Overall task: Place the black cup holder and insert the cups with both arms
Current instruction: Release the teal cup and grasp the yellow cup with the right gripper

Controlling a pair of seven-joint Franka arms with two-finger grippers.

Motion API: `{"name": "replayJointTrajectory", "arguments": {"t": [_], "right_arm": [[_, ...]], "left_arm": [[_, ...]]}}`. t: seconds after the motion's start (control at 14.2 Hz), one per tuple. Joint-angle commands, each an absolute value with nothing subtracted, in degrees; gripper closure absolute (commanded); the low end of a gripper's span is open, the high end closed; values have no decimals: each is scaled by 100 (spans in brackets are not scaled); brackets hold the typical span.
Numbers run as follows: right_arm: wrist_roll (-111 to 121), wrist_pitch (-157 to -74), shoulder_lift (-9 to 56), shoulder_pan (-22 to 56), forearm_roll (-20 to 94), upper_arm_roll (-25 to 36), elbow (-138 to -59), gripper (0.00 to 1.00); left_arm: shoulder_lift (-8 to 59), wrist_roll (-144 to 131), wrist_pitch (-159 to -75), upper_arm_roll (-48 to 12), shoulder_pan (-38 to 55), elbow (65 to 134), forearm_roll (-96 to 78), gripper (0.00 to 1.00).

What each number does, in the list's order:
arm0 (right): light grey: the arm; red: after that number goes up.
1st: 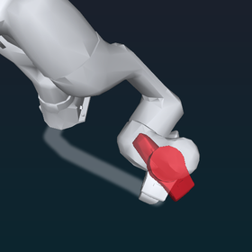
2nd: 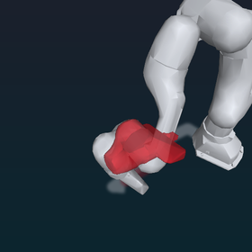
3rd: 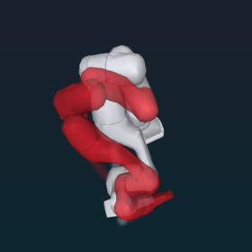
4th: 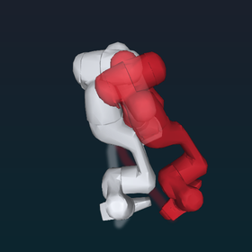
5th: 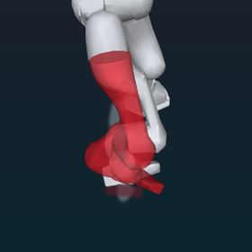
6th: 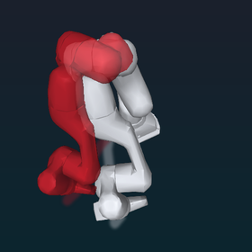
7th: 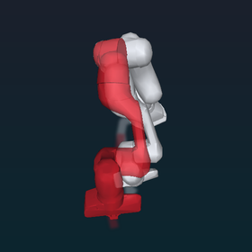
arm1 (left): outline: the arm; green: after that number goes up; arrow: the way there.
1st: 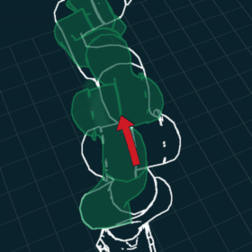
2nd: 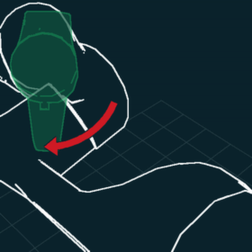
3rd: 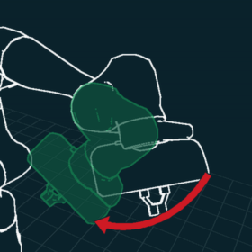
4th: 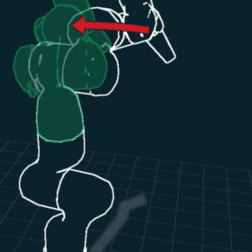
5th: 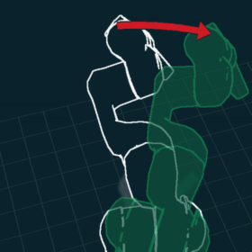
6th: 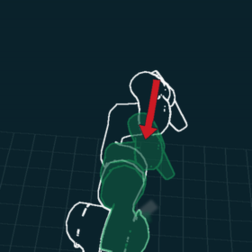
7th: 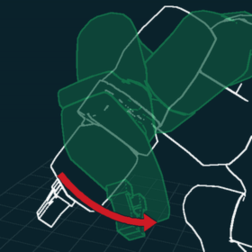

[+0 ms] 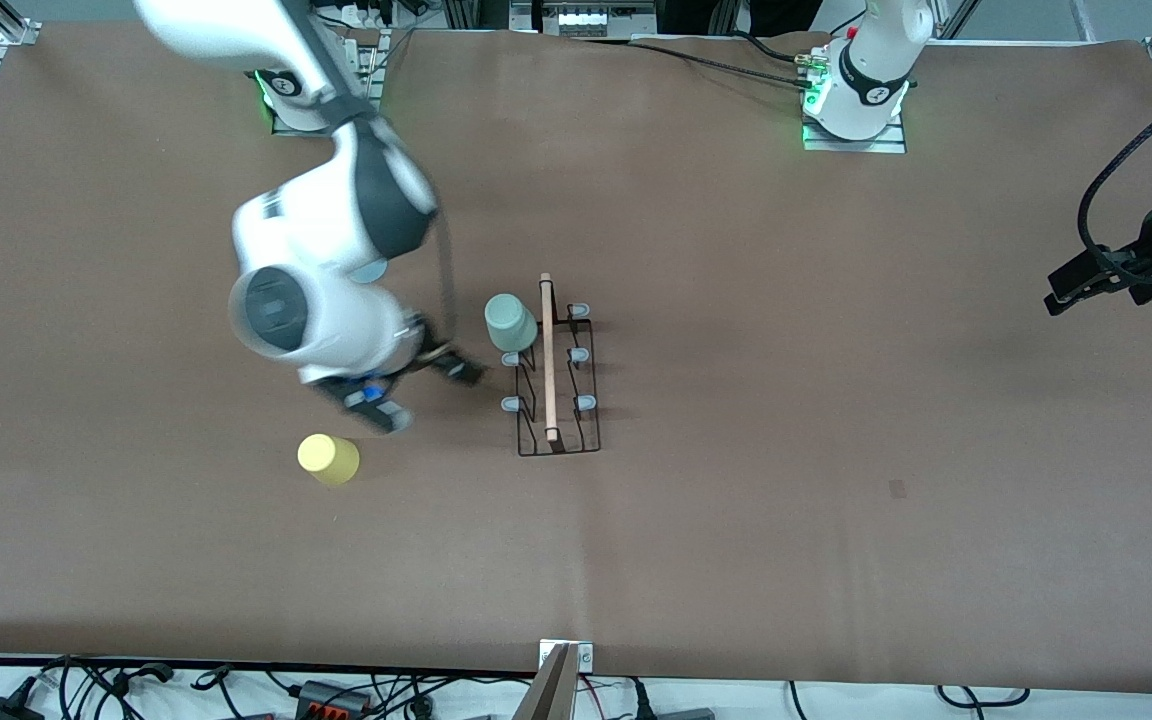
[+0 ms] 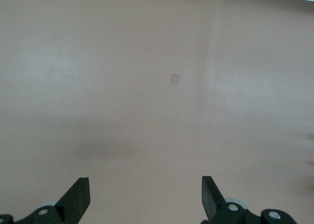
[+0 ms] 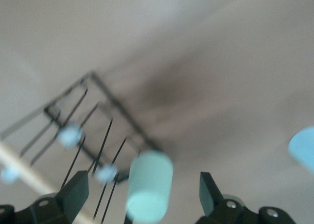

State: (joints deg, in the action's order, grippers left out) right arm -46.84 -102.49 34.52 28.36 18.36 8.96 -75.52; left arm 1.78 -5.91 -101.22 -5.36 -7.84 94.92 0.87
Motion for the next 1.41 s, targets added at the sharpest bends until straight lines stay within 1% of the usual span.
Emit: {"name": "replayJointTrajectory", "arguments": {"t": [0.0, 0.28, 0.49, 0.85, 1.34], "right_arm": [[-3670, -10659, 3901, 2305, 1295, 949, -7436, 0], [-2306, -11460, 4341, 1864, 941, 949, -7427, 0], [-1628, -12022, 4596, 1759, 801, 967, -7427, 0], [-1521, -12015, 4860, 1749, 739, 958, -7436, 0], [-1468, -12006, 4878, 1731, 703, 958, -7453, 0]], "left_arm": [[114, -475, -10090, -483, -756, 9545, -35, 0], [114, -483, -10090, -483, -756, 9545, -35, 0], [114, -483, -10090, -483, -756, 9545, -35, 0], [114, -475, -10090, -483, -756, 9545, -35, 0], [123, -475, -10090, -483, -756, 9545, -35, 0]]}}
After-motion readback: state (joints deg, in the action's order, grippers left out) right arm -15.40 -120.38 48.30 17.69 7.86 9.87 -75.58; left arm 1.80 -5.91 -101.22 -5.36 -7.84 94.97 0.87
